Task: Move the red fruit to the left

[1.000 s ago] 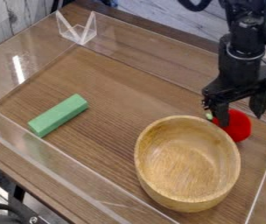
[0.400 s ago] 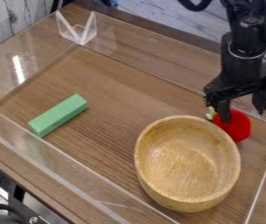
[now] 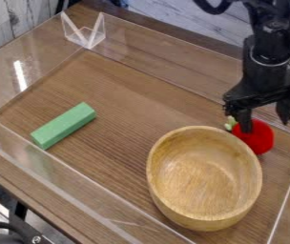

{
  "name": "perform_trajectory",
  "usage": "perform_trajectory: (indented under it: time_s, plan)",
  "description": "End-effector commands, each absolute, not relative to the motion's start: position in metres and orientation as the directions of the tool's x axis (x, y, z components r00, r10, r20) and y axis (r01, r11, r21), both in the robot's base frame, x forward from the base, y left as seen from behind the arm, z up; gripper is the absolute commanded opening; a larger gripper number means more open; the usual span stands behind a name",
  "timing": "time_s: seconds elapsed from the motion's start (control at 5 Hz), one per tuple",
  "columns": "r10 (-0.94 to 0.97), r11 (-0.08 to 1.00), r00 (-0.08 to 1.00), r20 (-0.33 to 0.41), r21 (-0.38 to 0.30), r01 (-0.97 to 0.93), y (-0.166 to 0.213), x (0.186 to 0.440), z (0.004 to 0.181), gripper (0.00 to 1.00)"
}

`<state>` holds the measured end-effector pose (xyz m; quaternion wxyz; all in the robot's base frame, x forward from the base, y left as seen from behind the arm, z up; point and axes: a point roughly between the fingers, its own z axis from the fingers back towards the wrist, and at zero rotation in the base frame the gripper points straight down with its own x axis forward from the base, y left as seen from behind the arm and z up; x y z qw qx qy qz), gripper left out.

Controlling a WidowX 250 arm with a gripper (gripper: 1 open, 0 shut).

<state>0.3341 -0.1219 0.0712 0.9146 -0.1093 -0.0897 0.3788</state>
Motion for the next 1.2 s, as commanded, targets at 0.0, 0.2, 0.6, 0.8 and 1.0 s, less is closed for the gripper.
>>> perform_trajectory:
  time_s: [0.0, 0.2, 0.6, 0.8, 1.0]
  plan:
    - [0.702, 0.699, 0.702, 0.122, -0.304, -0.647, -0.124, 0.339, 0.084, 1.0]
    - [0.695, 0.708, 0.706, 0.136, -0.298, -0.64, -0.123, 0.34, 0.082, 1.0]
    - [0.69, 0.716, 0.708, 0.153, -0.29, -0.635, -0.123, 0.34, 0.079, 1.0]
    - [0.699, 0.711, 0.696, 0.162, -0.265, -0.652, -0.121, 0.344, 0.068, 1.0]
    - [0.709, 0.703, 0.684, 0.172, -0.254, -0.664, -0.121, 0.353, 0.061, 1.0]
